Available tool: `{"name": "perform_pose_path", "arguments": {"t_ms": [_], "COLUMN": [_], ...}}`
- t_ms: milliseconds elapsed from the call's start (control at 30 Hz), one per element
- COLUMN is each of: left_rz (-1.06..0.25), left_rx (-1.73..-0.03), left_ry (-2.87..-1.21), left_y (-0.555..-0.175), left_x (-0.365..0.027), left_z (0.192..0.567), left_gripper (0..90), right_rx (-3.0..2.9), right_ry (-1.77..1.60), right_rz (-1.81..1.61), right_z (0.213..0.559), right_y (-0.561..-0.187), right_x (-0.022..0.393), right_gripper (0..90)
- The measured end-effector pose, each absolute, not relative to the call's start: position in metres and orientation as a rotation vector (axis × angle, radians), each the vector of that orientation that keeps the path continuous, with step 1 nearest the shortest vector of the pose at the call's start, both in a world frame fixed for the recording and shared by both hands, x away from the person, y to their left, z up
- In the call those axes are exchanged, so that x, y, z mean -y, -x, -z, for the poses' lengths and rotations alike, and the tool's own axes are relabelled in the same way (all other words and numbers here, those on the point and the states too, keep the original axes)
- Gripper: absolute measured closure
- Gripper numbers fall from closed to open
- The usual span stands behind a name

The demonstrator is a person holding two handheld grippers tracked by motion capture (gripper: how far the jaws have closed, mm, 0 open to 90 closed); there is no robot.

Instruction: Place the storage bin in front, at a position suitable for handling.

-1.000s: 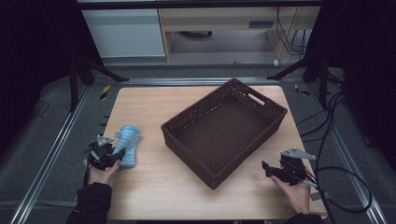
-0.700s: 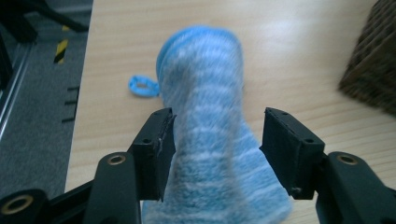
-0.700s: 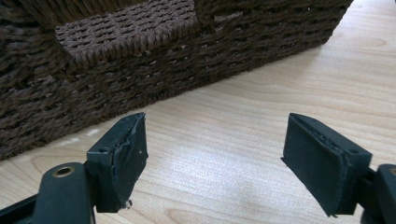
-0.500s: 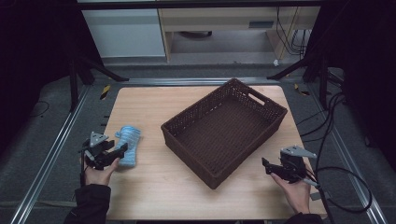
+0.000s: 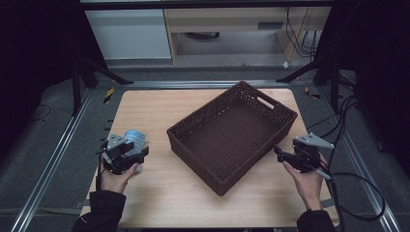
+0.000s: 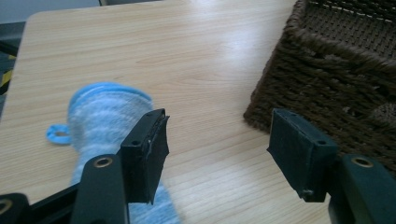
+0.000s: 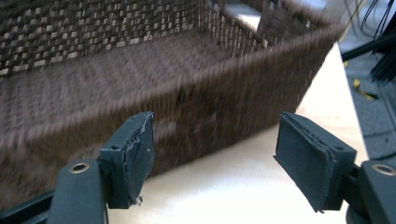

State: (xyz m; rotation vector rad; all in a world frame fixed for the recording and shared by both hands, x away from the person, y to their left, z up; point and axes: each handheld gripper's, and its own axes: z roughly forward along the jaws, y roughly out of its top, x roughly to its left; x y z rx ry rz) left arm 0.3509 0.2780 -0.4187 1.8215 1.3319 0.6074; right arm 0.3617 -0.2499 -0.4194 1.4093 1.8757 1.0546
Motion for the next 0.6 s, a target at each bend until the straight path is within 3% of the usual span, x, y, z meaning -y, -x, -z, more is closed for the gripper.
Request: {"name": "perform_pose_path", "arguments": {"t_ms": [367,600], "left_rz": [-0.59,-0.577], "left_rx": [-1.24,-1.215], "left_ry": [-1.835,-1.841], "left_y": [-0.359,-0.361], "left_x": [-0.238,-0.221], "left_z": [0.406,0.403], "left_gripper": [35.2,35.1], "right_rx": [-1.852,-1.913], "right_ry": [-1.442,-1.409], "right_rz": [-1.061,-1.108], "right_z": [0.417,0.422], "right_y": [-0.406,-0.406], "right_x": [0.243,0.236], "right_gripper": [27.5,35.3]}}
